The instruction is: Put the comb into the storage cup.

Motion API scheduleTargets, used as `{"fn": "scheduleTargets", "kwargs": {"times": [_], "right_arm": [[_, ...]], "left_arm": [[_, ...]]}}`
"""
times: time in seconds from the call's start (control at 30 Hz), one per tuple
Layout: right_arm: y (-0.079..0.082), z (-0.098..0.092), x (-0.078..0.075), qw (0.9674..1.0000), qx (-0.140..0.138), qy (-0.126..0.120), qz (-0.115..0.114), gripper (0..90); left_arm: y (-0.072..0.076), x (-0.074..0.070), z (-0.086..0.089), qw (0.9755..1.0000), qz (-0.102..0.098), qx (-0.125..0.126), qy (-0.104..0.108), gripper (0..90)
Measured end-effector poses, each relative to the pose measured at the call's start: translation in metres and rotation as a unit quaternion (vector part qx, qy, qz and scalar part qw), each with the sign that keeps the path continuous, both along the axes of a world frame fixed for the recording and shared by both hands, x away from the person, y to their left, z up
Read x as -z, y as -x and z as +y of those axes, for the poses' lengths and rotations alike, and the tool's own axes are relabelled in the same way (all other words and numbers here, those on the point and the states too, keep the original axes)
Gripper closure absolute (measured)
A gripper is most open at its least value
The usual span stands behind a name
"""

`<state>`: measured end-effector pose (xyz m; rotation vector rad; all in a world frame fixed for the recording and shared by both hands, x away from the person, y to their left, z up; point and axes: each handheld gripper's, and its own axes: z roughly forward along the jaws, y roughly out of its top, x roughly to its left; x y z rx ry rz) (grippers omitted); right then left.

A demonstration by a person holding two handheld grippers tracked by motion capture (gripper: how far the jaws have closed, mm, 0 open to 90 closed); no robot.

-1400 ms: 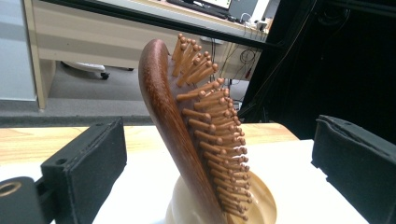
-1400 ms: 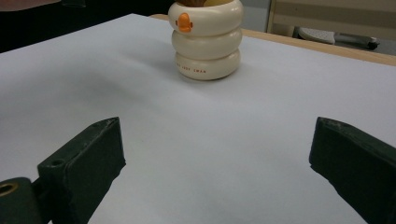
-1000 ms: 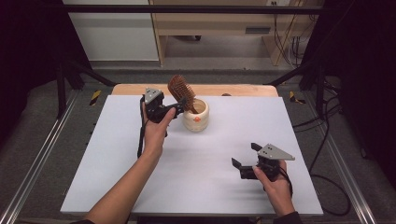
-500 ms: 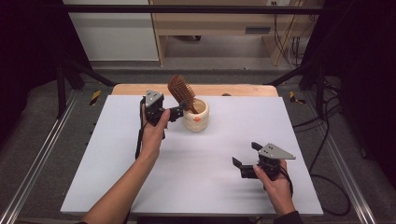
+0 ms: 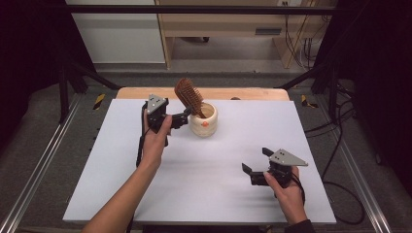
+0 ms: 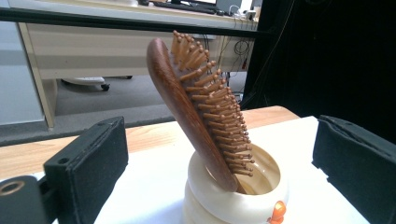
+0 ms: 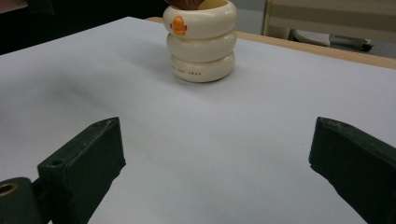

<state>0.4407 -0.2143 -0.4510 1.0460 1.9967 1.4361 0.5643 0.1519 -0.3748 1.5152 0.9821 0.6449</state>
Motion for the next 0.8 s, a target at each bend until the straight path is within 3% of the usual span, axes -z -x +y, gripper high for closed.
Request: {"fn": "scheduleTargets", "kwargs": {"times": [0.13, 0.23, 0.4, 0.57, 0.8], "right_arm": [[0.0, 0.001, 0.0, 1.0, -0.001, 0.001, 0.0, 3.6], [0.0, 0.001, 0.0, 1.0, -0.001, 0.001, -0.001, 3.6], [0.0, 0.001, -0.001, 1.0, -0.001, 0.0, -0.003, 3.6], [0.0, 0.001, -0.001, 1.0, 0.0, 0.001, -0.003, 3.6], [0.0, 0.001, -0.002, 1.0, 0.001, -0.002, -0.004, 3.6]], "left_arm": [[0.004, -0.003, 0.005, 1.0, -0.006, 0.001, -0.004, 3.4], [0.009, -0.005, 0.006, 0.9991, -0.024, 0.009, -0.035, 3.4], [0.014, -0.009, 0.012, 0.999, -0.027, 0.017, -0.031, 3.2], [0.017, -0.012, 0.019, 0.9984, -0.033, 0.016, -0.043, 3.2], [0.025, -0.015, 0.033, 0.9985, -0.028, 0.015, -0.044, 3.2]]}}
